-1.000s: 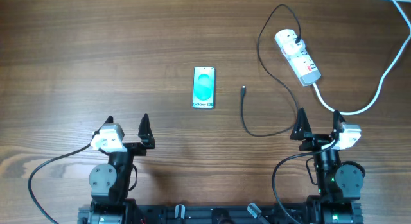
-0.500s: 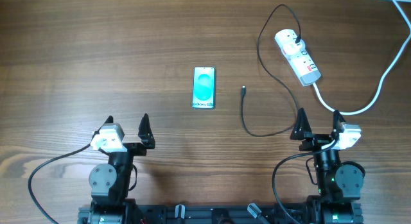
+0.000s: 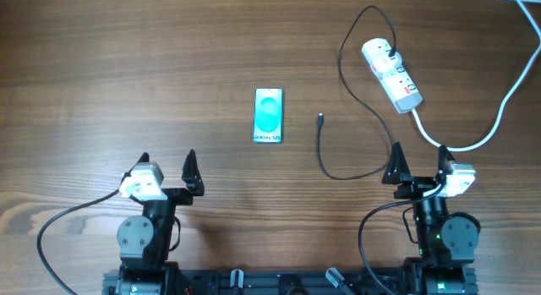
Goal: Plug charger to phone and switch on socket
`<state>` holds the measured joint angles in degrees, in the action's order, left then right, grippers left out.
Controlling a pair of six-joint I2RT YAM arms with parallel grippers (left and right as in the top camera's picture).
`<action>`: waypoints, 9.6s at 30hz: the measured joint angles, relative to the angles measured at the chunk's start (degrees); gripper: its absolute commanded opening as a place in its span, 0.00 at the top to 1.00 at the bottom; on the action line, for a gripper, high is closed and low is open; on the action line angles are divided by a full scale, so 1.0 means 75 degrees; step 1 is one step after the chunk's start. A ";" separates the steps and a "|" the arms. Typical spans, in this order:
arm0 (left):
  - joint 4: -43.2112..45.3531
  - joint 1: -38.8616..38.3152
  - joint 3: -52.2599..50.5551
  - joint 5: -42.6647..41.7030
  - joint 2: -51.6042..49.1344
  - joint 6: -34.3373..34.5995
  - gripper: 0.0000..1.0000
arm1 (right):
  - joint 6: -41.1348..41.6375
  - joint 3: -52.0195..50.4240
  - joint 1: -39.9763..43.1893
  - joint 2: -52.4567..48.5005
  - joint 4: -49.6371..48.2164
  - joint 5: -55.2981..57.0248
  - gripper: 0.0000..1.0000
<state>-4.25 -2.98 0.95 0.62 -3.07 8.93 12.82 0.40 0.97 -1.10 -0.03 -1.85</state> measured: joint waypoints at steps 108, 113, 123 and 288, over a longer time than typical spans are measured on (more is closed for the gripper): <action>-0.7860 -0.3430 1.4700 0.0516 -1.6990 0.2524 0.00 | 0.0003 -0.0006 0.0000 -0.0009 0.0000 0.0000 0.00; -0.7953 -0.3185 1.4589 0.0271 -1.7118 0.2387 0.00 | 0.0003 -0.0006 0.0000 -0.0009 0.0000 0.0000 0.00; -0.7618 -0.3719 1.4157 0.0157 -1.7407 0.2037 0.00 | 0.0003 -0.0006 0.0000 -0.0009 0.0000 0.0000 0.00; -0.7857 -0.0428 1.3543 -1.1701 -1.6591 0.3585 0.31 | 0.1349 1.0523 -0.0868 -0.9573 0.6714 -0.4817 0.01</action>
<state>-63.18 -6.20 102.52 -87.13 -127.50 35.81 22.94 79.33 -5.54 -72.90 50.33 -37.98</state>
